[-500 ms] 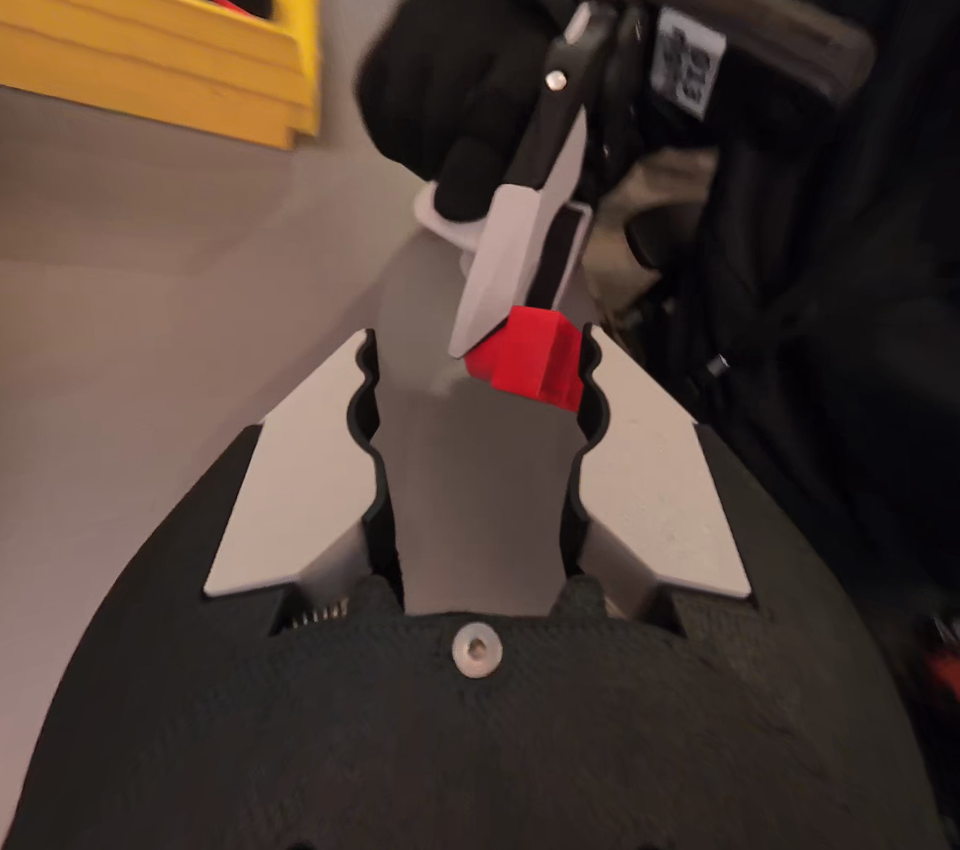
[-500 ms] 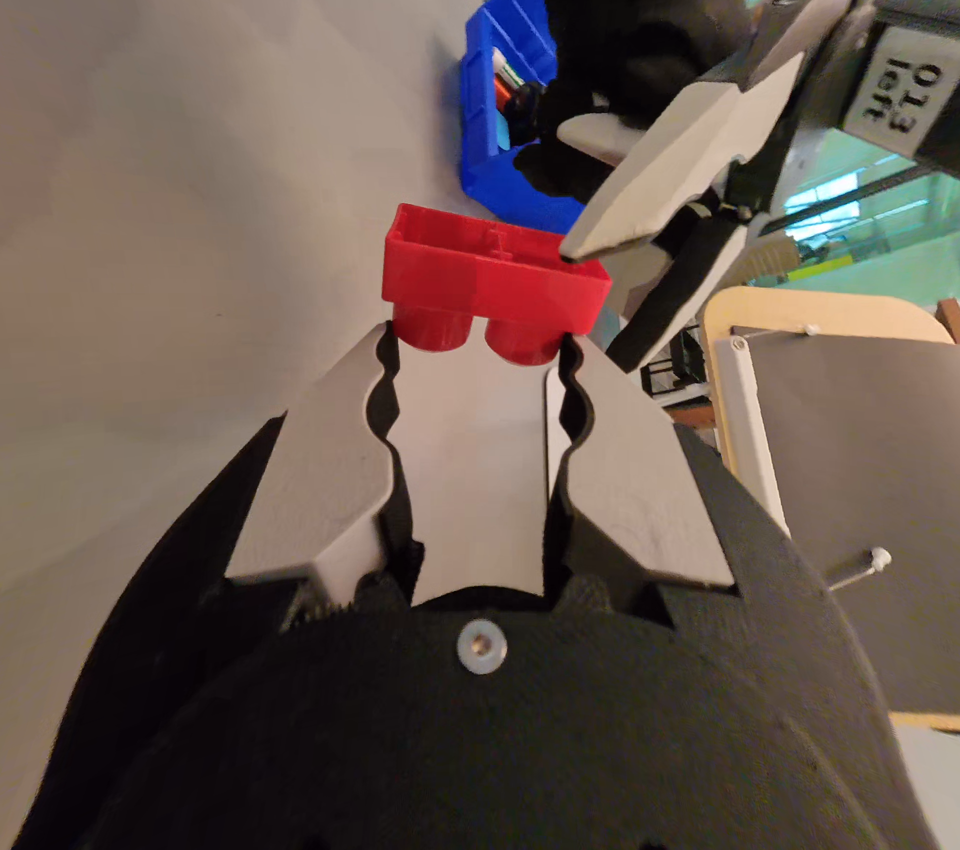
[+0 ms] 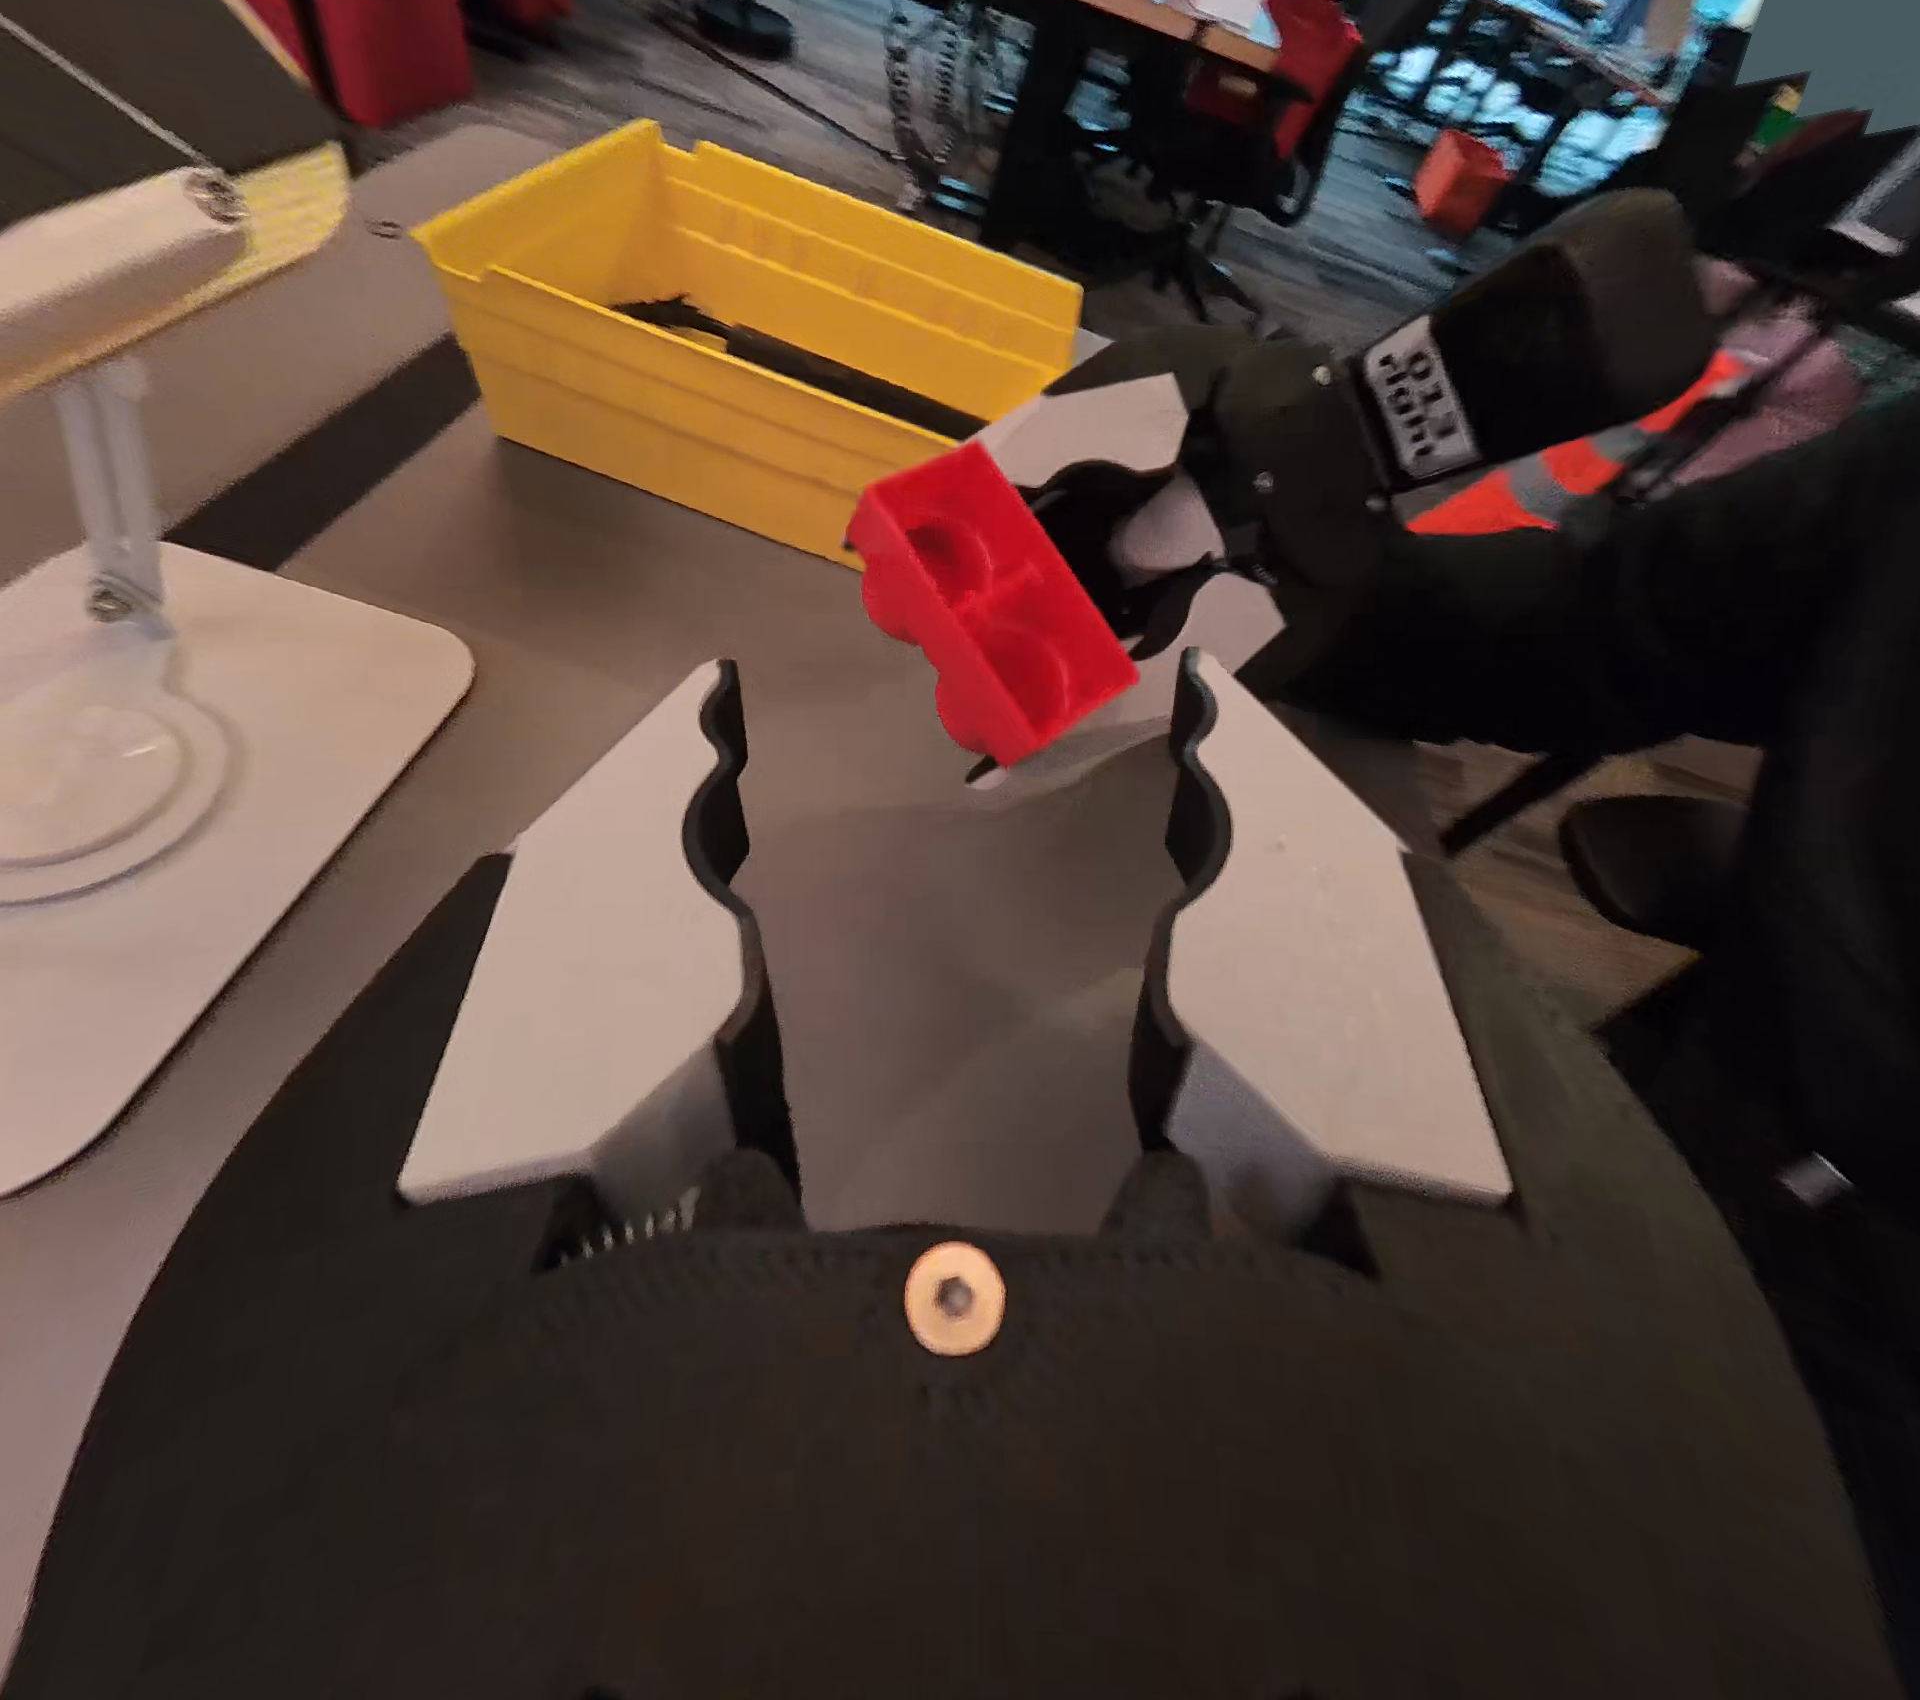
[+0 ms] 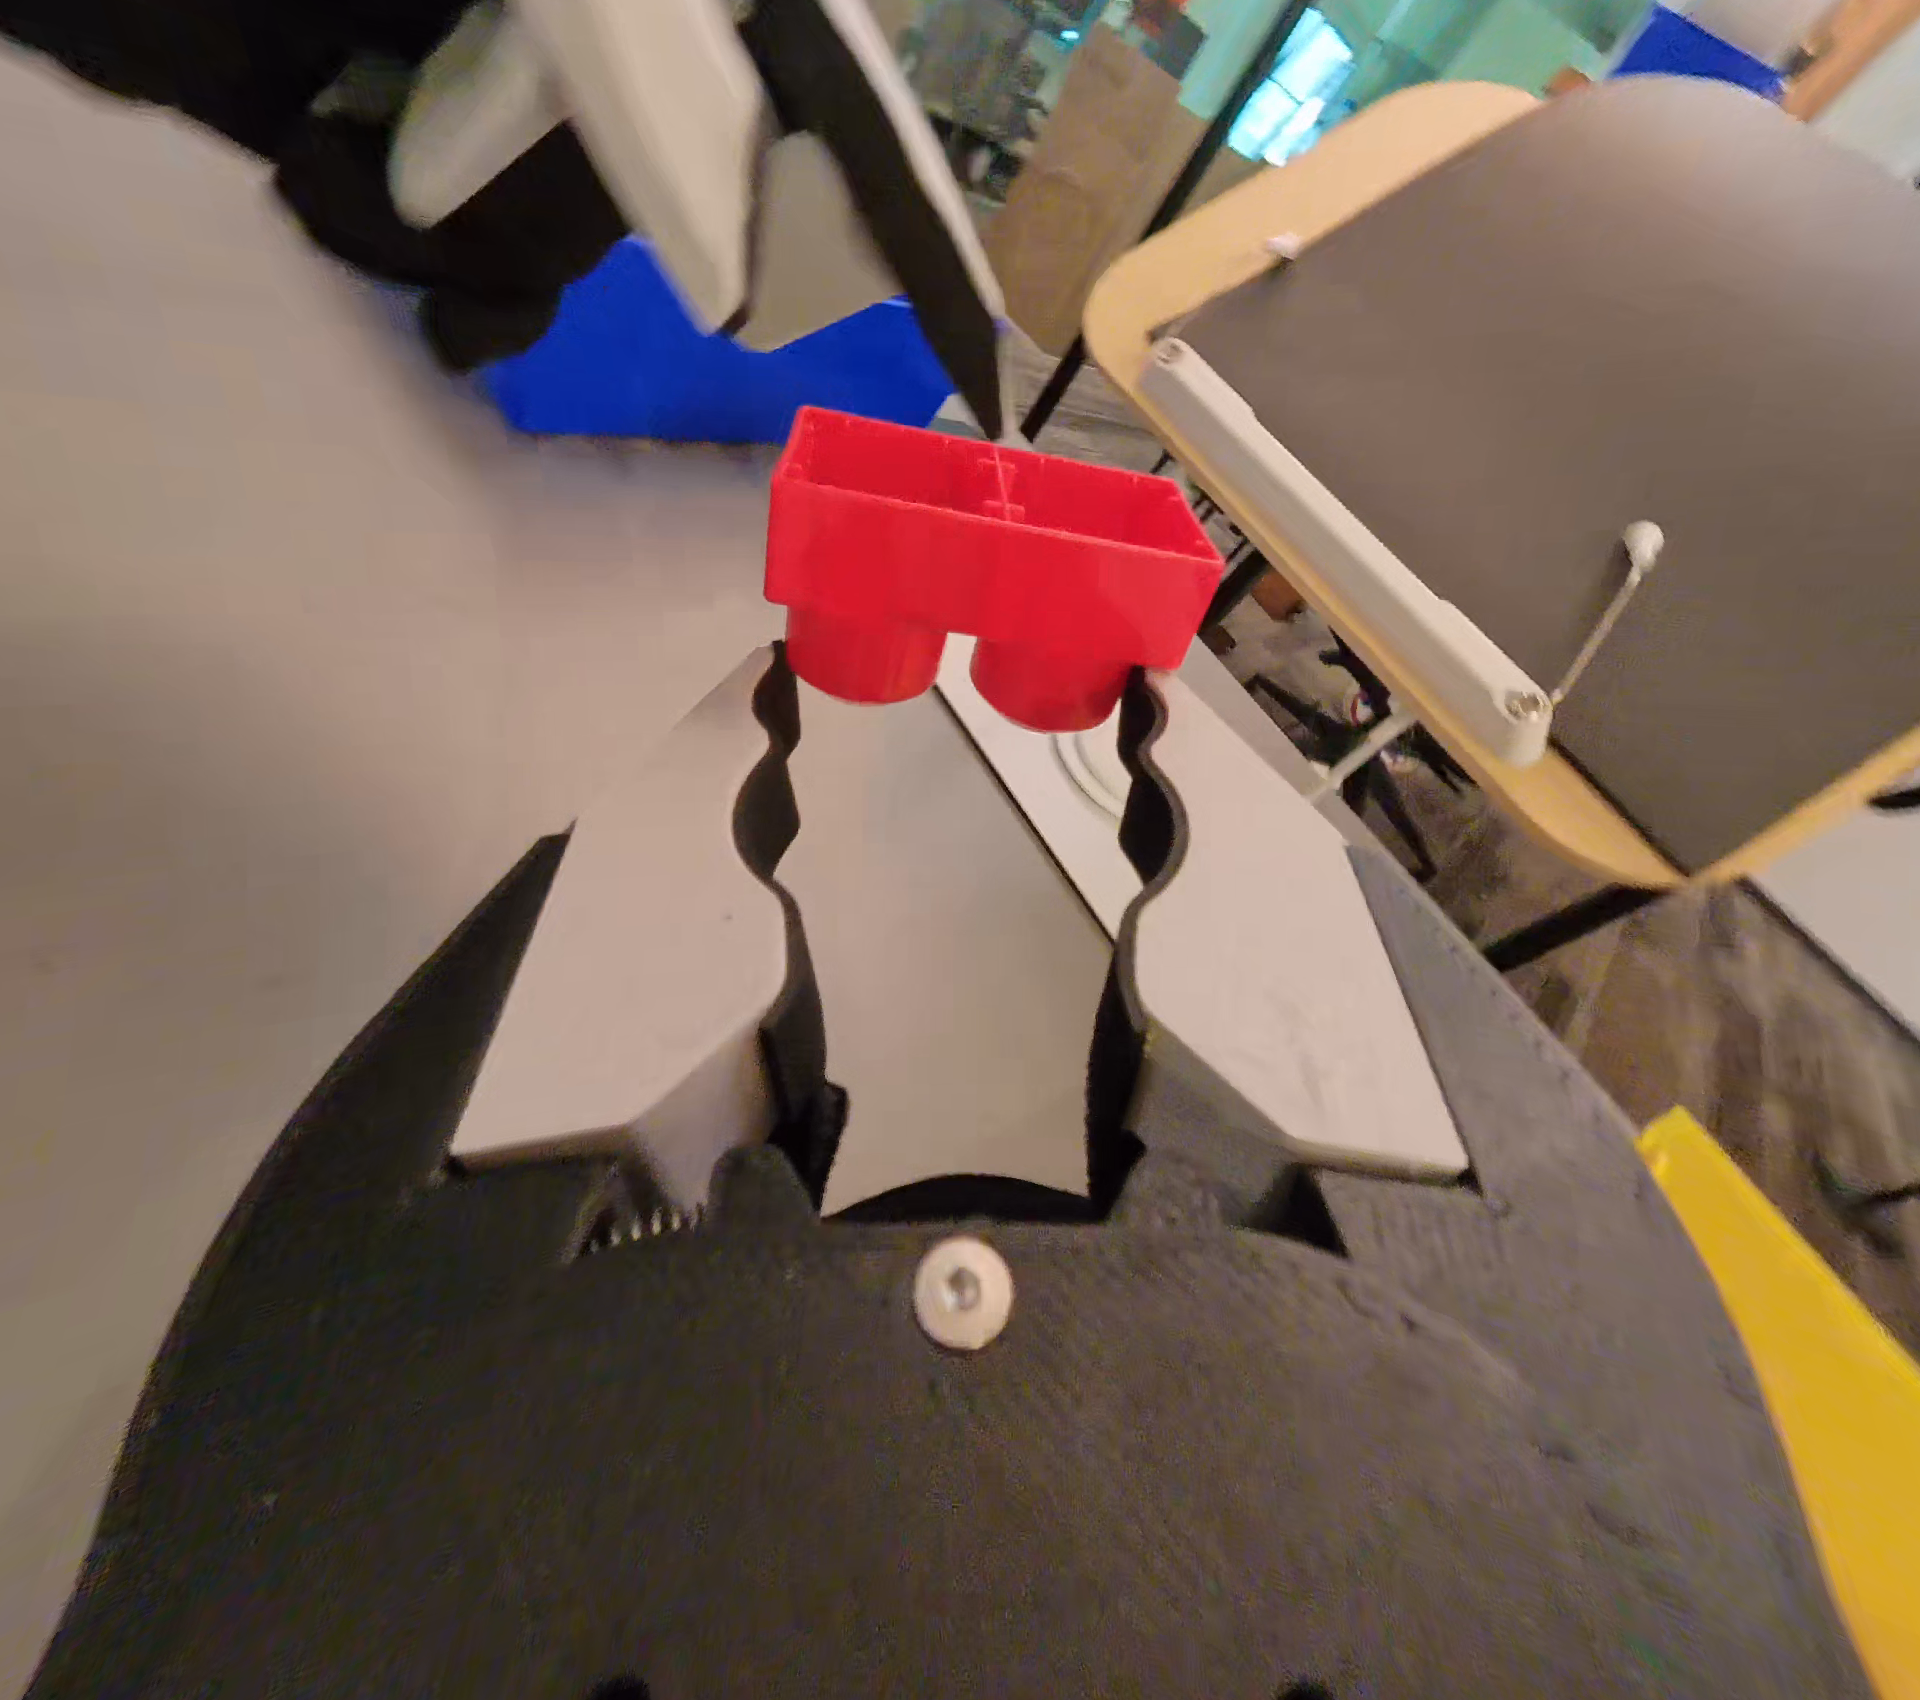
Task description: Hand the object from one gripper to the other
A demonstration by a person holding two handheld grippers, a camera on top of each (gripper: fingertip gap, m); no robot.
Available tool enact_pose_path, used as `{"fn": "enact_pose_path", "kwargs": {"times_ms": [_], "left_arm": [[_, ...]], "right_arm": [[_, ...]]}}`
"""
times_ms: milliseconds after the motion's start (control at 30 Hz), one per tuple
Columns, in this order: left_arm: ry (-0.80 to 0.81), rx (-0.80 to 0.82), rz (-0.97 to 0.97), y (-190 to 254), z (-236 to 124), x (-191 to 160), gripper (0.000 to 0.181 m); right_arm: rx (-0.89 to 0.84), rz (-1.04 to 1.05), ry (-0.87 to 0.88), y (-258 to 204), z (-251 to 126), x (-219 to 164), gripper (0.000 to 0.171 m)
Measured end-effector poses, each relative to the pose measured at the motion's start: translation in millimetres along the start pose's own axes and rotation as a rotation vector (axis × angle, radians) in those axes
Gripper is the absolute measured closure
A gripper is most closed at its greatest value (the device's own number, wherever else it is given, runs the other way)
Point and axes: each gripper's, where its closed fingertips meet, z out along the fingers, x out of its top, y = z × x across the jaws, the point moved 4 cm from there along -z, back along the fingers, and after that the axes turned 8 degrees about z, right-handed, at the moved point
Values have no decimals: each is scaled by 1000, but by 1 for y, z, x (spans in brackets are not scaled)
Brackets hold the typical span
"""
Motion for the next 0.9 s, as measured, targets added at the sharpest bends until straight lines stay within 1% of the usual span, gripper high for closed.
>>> {"fn": "enact_pose_path", "kwargs": {"times_ms": [100, 200, 367, 433, 567, 633, 700, 867, 900], "left_arm": [[27, 135, 7, 0, 10, -7, 99], [70, 256, -6, -1, 19, -9, 99], [117, 420, 30, -5, 31, -7, 105], [156, 455, 48, -4, 33, -3, 111], [174, 482, 53, -5, 40, -3, 123], [187, 475, 52, -5, 42, -3, 138], [204, 483, 65, -5, 42, -3, 146], [192, 487, 101, -5, 38, -3, 147], [197, 476, 99, -6, 35, -2, 147]], "right_arm": [[-93, 109, 23, 13, 2, -4, 111], [-179, 85, 12, 15, 5, -5, 110], [-230, 193, 33, 19, 10, -5, 111], [-237, 209, 38, 17, 12, -4, 111], [-230, 277, 57, 13, 16, -4, 111], [-236, 279, 64, 11, 17, -3, 111], [-236, 290, 68, 11, 18, -3, 110], [-206, 291, 81, 9, 19, -1, 111], [-182, 286, 90, 7, 19, -1, 104]]}}
